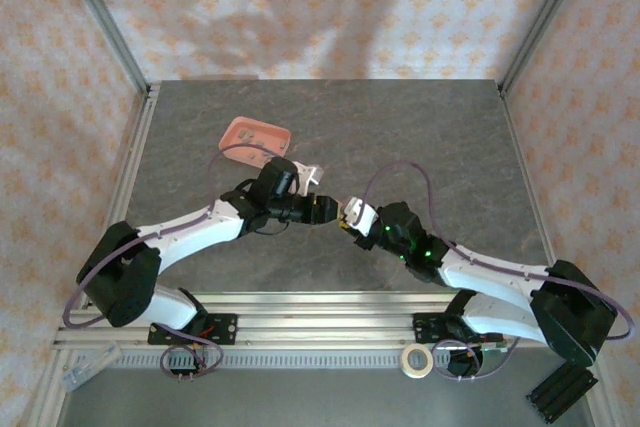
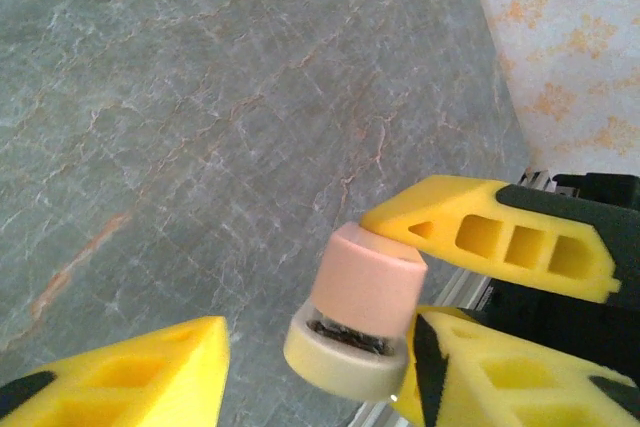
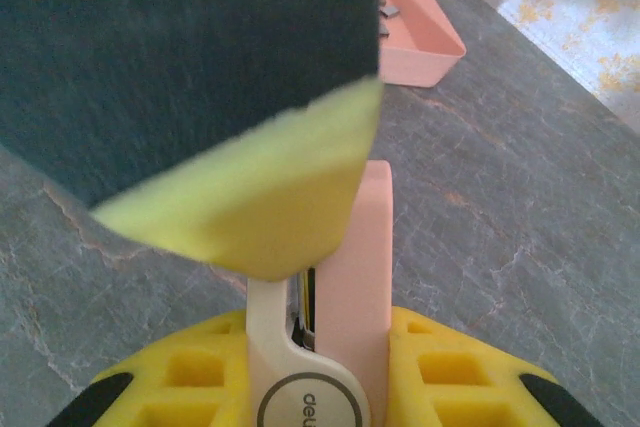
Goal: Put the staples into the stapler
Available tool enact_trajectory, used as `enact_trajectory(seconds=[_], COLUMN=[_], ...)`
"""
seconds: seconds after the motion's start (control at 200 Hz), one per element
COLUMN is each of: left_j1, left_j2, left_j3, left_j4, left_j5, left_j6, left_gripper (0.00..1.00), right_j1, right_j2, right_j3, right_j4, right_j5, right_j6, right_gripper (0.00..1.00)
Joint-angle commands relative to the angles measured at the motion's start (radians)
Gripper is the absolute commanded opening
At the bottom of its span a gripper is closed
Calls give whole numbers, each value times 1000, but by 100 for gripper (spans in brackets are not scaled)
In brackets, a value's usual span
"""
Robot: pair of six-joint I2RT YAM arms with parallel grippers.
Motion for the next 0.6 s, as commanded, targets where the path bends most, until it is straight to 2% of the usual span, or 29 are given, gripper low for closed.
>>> enact_trajectory(seconds=[0.0, 0.155, 0.405, 0.596], left_j1=[-12, -18, -19, -18], left_j2=[22, 27, 10, -7], left_j3=[21, 11, -26, -53], left_j4=[89, 128, 194, 226], left_j5=[41, 65, 65, 38], left_j6=[8, 2, -7, 12], left_gripper=[48, 39, 34, 22], right_j1=[-5, -5, -5, -5], right_j2=[-28, -35, -46, -64], right_j3=[-15, -18, -24, -35], right_j4=[63, 65, 77, 79], right_j5=[-5, 0, -6, -4], right_j6=[23, 27, 36, 57], right_gripper=[23, 23, 22, 24])
